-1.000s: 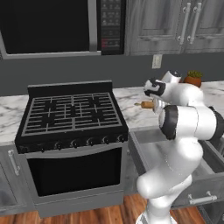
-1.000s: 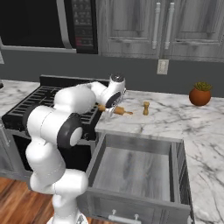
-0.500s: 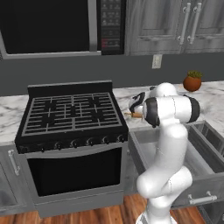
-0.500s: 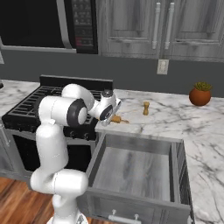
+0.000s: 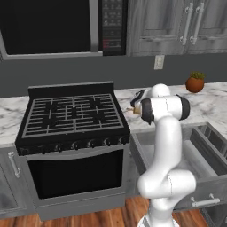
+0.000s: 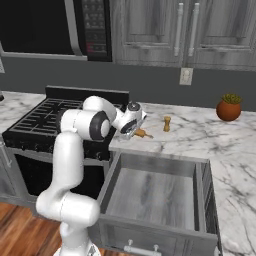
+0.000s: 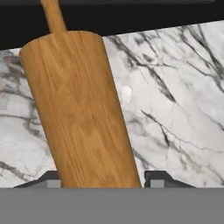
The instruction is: Pick the rolling pin from the drawer and place it on the counter.
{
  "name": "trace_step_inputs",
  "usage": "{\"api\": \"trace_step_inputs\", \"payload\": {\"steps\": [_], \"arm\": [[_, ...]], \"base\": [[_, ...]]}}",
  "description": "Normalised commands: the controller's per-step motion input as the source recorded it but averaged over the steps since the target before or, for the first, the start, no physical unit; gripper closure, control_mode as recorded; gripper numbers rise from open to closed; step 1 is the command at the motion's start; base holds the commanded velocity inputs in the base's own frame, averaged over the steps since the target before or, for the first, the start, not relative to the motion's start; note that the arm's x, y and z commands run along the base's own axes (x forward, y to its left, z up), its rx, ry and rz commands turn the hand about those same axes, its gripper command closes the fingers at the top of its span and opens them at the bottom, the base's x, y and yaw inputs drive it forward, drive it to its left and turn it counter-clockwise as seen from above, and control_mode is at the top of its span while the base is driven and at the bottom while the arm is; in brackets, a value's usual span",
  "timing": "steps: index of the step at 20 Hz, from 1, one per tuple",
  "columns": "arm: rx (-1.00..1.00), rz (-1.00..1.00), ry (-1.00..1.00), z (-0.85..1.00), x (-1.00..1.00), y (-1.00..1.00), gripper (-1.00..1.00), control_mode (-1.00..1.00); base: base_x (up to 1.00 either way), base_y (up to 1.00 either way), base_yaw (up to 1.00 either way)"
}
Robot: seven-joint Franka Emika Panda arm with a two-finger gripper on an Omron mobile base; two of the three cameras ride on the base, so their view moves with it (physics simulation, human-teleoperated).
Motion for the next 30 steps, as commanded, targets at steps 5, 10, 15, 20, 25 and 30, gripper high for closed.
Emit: {"api": "trace_step_inputs", "payload": {"steps": [5,10,15,20,25,30], "arm": [[0.16,-0.03,0.00,0.00,0.44,-0.74,-1.00,-1.00],[0.22,-0.02,-0.02,0.01,0.14,-0.62,-1.00,-1.00],[0.31,0.00,-0.18,0.49,-0.30,-0.47,-1.00,-1.00],[0.11,0.05,-0.33,0.69,-0.97,-0.03,-1.00,-1.00],[-0.11,0.03,-0.27,0.53,-1.00,0.51,-1.00,-1.00],[-0.41,0.09,-0.12,0.49,-1.00,0.93,-1.00,-1.00]], "base": [[0.00,0.00,0.00],[0.00,0.00,0.00],[0.00,0.00,0.00],[0.00,0.00,0.00],[0.00,0.00,0.00],[0.00,0.00,0.00]]}}
